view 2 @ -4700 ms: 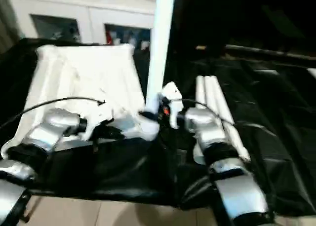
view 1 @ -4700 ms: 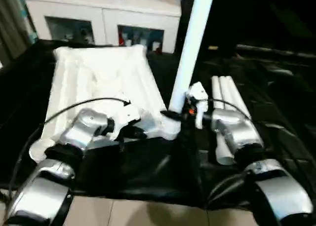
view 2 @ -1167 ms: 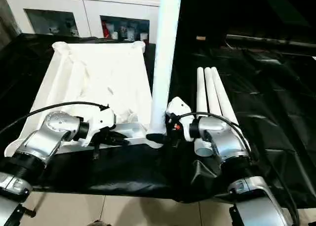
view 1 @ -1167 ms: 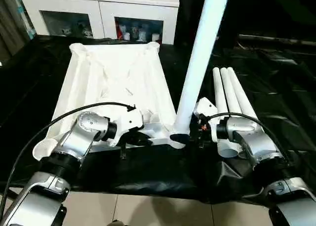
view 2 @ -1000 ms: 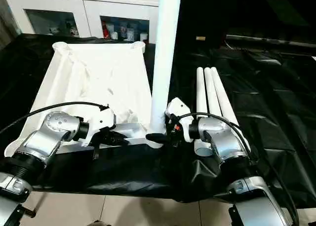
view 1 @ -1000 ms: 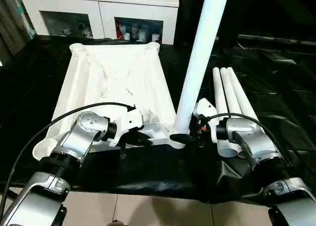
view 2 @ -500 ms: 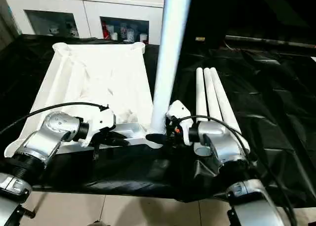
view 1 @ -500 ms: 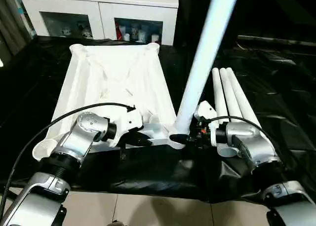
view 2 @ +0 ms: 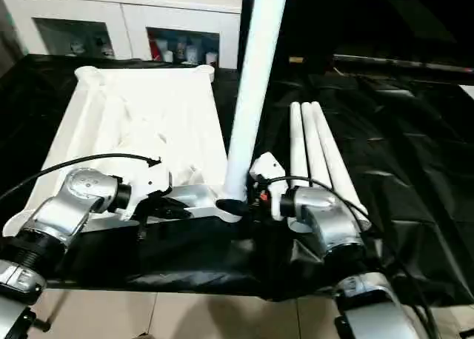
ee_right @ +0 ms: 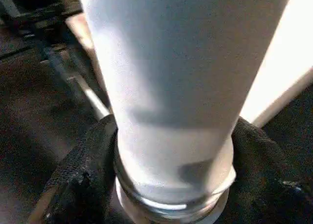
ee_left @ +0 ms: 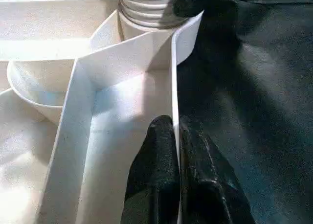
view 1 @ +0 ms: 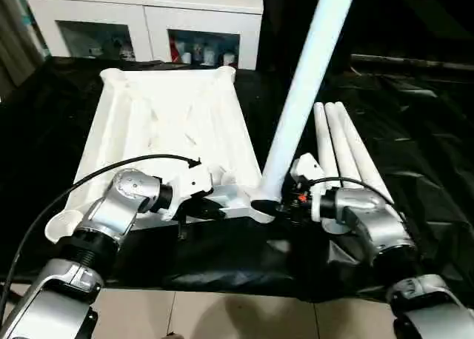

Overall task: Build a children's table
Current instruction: Rotate leg to tighten

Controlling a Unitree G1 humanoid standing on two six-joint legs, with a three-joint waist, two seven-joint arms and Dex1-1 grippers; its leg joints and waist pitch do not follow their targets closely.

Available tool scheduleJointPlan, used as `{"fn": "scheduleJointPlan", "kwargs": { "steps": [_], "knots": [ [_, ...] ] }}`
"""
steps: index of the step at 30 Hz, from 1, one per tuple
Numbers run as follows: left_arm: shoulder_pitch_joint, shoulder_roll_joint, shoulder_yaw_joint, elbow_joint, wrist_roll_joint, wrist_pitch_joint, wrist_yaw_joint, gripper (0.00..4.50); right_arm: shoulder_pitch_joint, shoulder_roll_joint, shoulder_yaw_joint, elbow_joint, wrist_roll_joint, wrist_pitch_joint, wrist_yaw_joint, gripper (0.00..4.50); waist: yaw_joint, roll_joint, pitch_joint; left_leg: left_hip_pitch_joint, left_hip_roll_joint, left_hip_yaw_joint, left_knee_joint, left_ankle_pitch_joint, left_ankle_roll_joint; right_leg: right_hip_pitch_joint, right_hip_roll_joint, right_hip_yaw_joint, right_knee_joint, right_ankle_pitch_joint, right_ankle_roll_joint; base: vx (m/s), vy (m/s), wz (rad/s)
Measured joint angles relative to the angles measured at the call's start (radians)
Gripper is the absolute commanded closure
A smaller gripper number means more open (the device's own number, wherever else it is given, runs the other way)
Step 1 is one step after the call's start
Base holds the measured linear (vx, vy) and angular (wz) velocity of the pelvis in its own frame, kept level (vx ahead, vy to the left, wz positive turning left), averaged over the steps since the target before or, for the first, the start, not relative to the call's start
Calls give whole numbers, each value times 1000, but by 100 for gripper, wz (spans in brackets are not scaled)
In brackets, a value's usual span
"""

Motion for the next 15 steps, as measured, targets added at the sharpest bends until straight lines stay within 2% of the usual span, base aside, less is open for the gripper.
{"fn": "scheduleJointPlan", "kwargs": {
  "steps": [6, 10, 12, 15],
  "knots": [
    [-48, -83, 14, 82, 28, 62, 166, 450, -47, 87, -46, 103, -15, -9, -306, 175, -22, 0, 0, 5, -2, -6, -1, -2, -3, 4, 0, -2, -6, -4, 7, 0, 0, 0],
    [-106, -201, 32, 167, 48, 135, 366, 450, -123, 184, -130, 224, -11, -2, -640, 175, -28, 4, -1, 4, -3, -9, -2, -2, -3, 5, -1, -9, -21, -4, 7, 0, 0, 0],
    [-109, -247, 32, 169, 51, 170, 424, 450, -146, 214, -161, 265, 2, -1, -730, 175, -30, 8, -3, 5, -2, -15, -2, -2, -2, 7, -2, -19, -35, -4, 7, 0, 0, 0],
    [-109, -285, 35, 158, 61, 220, 477, 450, -182, 244, -198, 314, 26, 9, -817, 175, -34, 12, -1, 8, -2, -29, -2, -2, -2, 21, -4, -41, -58, -4, 7, 0, 0, 0]
  ]
}}
